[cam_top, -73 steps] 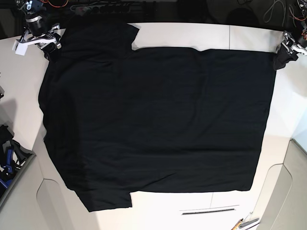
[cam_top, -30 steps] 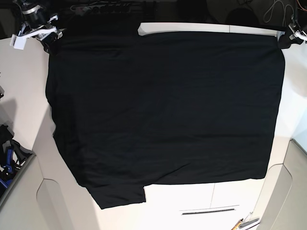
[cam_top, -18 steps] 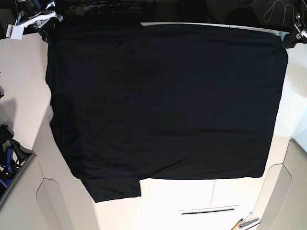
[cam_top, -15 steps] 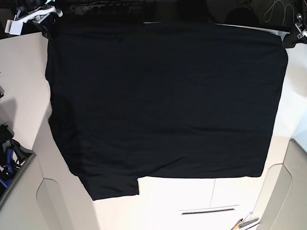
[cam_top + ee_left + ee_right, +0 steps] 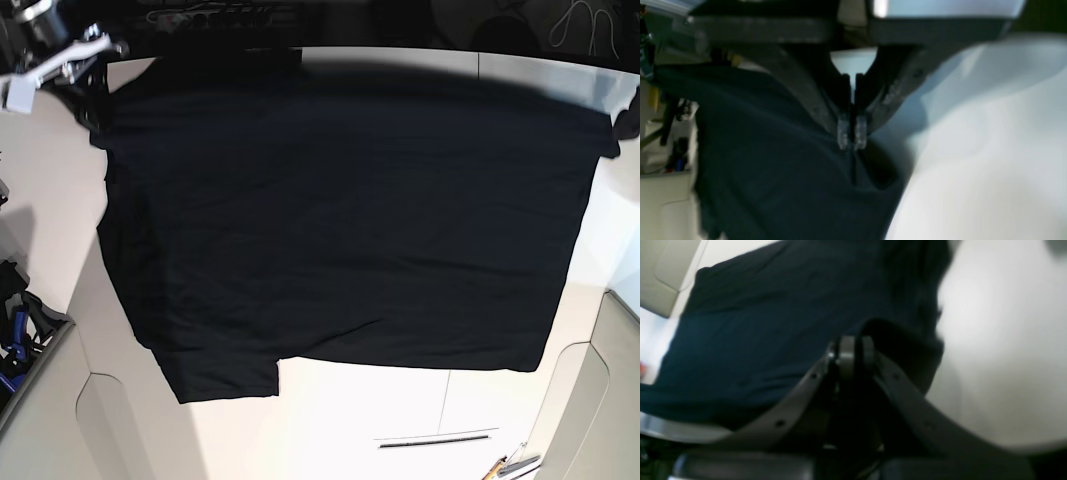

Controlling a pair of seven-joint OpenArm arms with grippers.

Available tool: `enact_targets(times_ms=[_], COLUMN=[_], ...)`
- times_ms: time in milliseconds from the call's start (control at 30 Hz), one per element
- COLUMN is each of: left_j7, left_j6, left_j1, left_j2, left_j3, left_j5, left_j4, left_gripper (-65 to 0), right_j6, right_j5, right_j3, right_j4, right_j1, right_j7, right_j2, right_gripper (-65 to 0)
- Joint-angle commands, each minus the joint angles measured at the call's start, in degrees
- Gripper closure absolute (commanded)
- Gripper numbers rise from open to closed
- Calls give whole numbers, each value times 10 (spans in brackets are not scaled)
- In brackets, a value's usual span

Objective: Fold the T-shirt properly
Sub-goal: 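Lift the shoulders with both grippers and drag the shirt toward the robot, then lay the shirt down and release both grippers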

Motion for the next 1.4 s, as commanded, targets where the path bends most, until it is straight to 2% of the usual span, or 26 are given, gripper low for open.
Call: enact_targets(times_ms=[0, 200, 333, 400, 500, 633, 800, 833, 867, 900, 933, 967, 1000, 1033, 1167, 1300, 1367], left_j7=[-26, -105, -177, -210, -255, -268, -268, -268, -268, -268, -269, -269, -268, -268, -255, -195, -182], left_j6=[-1, -1, -1, -1, -1, 2, 2, 2, 2, 2, 2, 2, 2, -1, -1, -1, -1], left_j1=[-12, -68, -112, -132, -150, -175, -176, -176, -176, -176, -177, -177, -176, -176, -176, -176, -176], left_j2=[-18, -18, -17, -17, -17, -12, -10, -10, -10, -10, -10, -10, -10, -10, -10, -10, -9], left_j3=[-3, 67, 139, 168, 196, 213, 217, 217, 217, 216, 216, 215, 212, 206, 169, 136, 136], left_j5=[-16, 69, 157, 206, 261, 298, 307, 307, 307, 307, 305, 303, 298, 295, 258, 188, 180], left_j4=[8, 8, 8, 8, 8, 8, 8, 8, 8, 8, 8, 8, 8, 8, 8, 8, 8], left_gripper=[0, 0, 0, 0, 0, 0, -3, -88, -175, -247, -288, -294, -294, -294, -293, -293, -280], right_j6=[-1, -10, -11, -25, -25, -25, -25, -24, -24, -24, -24, -24, -24, -24, -24, -23, -6], right_j5=[-5, -75, -110, -113, -113, -113, -111, -106, -103, -94, -89, -87, -87, -87, -87, -87, -81], right_j3=[-3, -42, -65, -70, -70, -70, -70, -70, -70, -70, -70, -69, -68, -67, -56, -46, -47], right_j4=[1, -81, -156, -190, -232, -273, -287, -287, -287, -287, -286, -284, -280, -275, -238, -182, -160], right_j1=[17, 148, 226, 256, 290, 322, 331, 331, 331, 331, 331, 331, 331, 331, 331, 330, 330], right_j7=[16, 22, 28, 31, 31, 31, 31, 31, 31, 31, 31, 31, 31, 31, 25, -29, -49], right_j2=[9, 22, 35, 38, 38, 38, 38, 38, 38, 38, 38, 38, 38, 38, 38, 38, 37], right_gripper=[0, 0, 0, 0, 0, 0, 0, 0, -37, -131, -223, -298, -346, -358, -357, -356, -356])
